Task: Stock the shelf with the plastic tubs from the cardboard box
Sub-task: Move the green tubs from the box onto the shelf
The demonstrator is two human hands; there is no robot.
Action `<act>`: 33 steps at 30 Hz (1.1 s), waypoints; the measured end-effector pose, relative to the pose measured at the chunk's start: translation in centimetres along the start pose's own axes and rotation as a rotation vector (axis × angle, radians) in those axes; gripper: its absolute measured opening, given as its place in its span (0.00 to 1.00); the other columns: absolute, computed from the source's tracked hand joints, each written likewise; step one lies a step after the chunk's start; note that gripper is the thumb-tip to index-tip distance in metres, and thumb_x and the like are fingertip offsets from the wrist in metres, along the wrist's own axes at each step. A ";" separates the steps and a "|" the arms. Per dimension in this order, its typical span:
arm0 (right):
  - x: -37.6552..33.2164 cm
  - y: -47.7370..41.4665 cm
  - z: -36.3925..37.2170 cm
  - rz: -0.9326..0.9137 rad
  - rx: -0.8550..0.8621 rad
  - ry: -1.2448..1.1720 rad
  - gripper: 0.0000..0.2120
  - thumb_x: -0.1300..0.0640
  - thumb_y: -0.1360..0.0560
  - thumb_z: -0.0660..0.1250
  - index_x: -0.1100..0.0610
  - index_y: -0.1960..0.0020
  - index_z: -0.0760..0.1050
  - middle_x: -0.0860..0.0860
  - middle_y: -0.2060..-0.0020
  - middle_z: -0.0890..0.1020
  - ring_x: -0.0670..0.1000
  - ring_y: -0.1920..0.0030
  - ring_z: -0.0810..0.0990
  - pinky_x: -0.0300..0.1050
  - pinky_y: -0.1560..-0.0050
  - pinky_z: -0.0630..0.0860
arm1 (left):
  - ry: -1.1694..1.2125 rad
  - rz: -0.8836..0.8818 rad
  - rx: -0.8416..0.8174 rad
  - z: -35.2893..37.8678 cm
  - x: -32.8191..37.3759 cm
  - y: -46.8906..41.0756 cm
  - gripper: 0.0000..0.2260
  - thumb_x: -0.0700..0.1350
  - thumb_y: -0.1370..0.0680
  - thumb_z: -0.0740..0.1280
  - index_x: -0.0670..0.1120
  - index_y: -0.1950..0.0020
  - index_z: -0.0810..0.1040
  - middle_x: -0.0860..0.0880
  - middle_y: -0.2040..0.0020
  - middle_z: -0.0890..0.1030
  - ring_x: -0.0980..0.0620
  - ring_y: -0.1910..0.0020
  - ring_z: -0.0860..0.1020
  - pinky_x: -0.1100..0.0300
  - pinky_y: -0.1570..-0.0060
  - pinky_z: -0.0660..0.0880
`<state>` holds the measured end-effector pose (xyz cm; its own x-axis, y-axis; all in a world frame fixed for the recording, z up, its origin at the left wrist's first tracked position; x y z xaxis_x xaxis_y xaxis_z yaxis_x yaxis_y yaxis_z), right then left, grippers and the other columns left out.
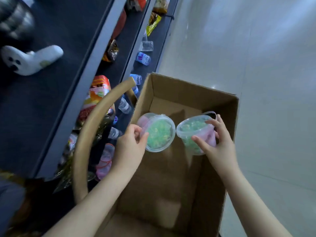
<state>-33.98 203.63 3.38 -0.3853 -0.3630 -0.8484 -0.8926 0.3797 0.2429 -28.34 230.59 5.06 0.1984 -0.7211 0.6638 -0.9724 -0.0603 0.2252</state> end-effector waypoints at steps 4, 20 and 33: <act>-6.9 5.0 -4.5 -0.039 0.075 -0.120 0.27 0.53 0.33 0.78 0.44 0.38 0.73 0.38 0.26 0.61 0.44 0.26 0.63 0.56 0.29 0.67 | 0.191 -0.066 0.123 -6.2 3.3 5.6 0.07 0.47 0.26 0.70 0.51 0.59 0.72 0.59 0.67 0.78 0.68 0.63 0.79 0.74 0.66 0.70; -37.7 18.7 -16.5 -0.684 -0.189 -0.349 0.22 0.46 0.35 0.75 0.38 0.44 0.70 0.35 0.26 0.61 0.49 0.35 0.74 0.58 0.41 0.77 | 0.965 -0.235 0.691 -29.2 15.1 30.3 0.11 0.47 0.23 0.67 0.39 0.51 0.76 0.42 0.63 0.84 0.44 0.63 0.84 0.58 0.70 0.79; -47.7 40.1 -8.3 -0.908 -0.533 -0.543 0.26 0.39 0.37 0.74 0.37 0.40 0.71 0.35 0.26 0.60 0.45 0.39 0.76 0.50 0.43 0.78 | 0.958 -0.160 0.994 -45.5 10.0 52.6 0.10 0.48 0.24 0.69 0.41 0.51 0.78 0.42 0.64 0.84 0.43 0.64 0.84 0.58 0.69 0.80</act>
<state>-53.31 229.10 57.50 0.4750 0.1409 -0.8687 -0.8224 -0.2801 -0.4951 -71.98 251.61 56.02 -0.0728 0.0650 0.9952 -0.5295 -0.8482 0.0167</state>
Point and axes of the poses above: each hand's wrist, its own y-axis away from the middle knuckle, its own z-axis out of the palm, x = y × z, the point moved 8 cm from there along -y, towards the middle knuckle
